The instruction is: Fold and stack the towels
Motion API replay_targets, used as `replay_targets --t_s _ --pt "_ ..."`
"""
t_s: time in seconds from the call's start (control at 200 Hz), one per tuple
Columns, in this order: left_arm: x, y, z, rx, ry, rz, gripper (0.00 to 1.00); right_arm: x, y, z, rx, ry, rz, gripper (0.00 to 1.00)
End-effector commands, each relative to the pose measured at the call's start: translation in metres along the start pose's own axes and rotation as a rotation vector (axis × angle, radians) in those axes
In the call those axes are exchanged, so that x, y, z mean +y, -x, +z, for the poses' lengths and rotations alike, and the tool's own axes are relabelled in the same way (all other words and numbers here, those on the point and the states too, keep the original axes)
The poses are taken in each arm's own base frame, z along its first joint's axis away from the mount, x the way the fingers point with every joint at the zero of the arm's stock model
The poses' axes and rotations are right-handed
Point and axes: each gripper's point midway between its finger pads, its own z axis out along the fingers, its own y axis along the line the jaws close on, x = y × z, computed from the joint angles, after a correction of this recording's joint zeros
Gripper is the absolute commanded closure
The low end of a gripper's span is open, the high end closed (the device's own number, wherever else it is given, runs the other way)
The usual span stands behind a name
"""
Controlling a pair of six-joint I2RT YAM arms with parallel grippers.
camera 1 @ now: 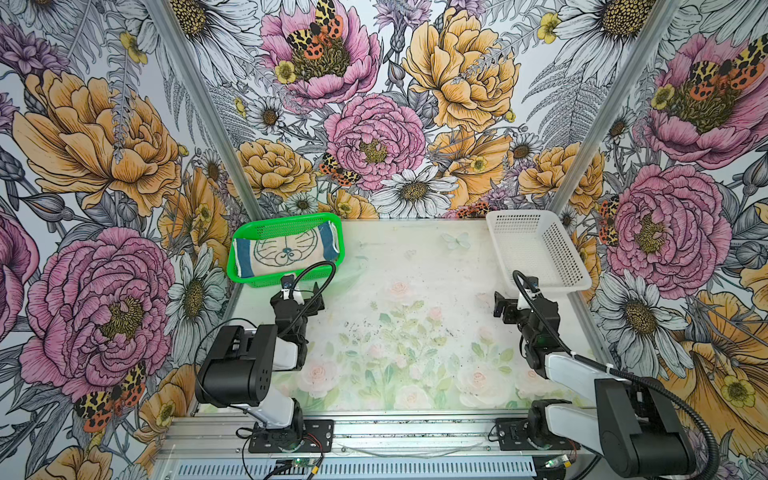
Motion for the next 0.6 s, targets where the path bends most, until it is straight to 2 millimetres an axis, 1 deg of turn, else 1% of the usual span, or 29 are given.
replay_targets --t_s 0.0,0.14,0.205,0.31,0.345,0.37,0.425,0.5,0.53,0.595 --pt "-0.01 0.026 0.002 -0.087 -0.081 0.004 0.01 0.001 0.041 0.004 -0.143 0.015 -0.026 0.01" --pt "-0.015 0.025 0.003 -0.08 -0.143 0.0 0.01 0.0 0.045 0.013 -0.16 0.015 -0.06 0.01" --pt "-0.013 0.026 0.003 -0.079 -0.156 -0.013 0.01 -0.001 0.043 0.019 -0.16 0.013 -0.063 0.01" --pt "-0.001 0.026 0.008 -0.063 -0.127 -0.058 0.01 -0.008 0.032 0.032 -0.168 0.03 -0.024 0.01" --pt "-0.001 0.026 0.008 -0.063 -0.123 -0.056 0.01 -0.008 0.026 0.035 -0.172 0.038 -0.017 0.0" --pt "-0.001 0.026 0.008 -0.062 -0.123 -0.056 0.01 -0.007 0.031 0.035 -0.2 0.047 -0.014 0.0" --pt "-0.001 0.025 0.008 -0.062 -0.122 -0.055 0.01 -0.007 0.025 0.035 -0.152 0.054 -0.012 0.0" --pt "-0.002 0.026 0.009 -0.061 -0.125 -0.055 0.01 -0.002 0.028 0.038 -0.16 0.086 -0.026 0.0" --pt "-0.001 0.025 0.009 -0.058 -0.124 -0.056 0.01 -0.003 0.025 0.038 -0.141 0.075 -0.025 0.0" --pt "-0.002 0.026 0.009 -0.06 -0.125 -0.055 0.01 -0.006 0.029 0.037 -0.173 0.046 -0.024 0.01"
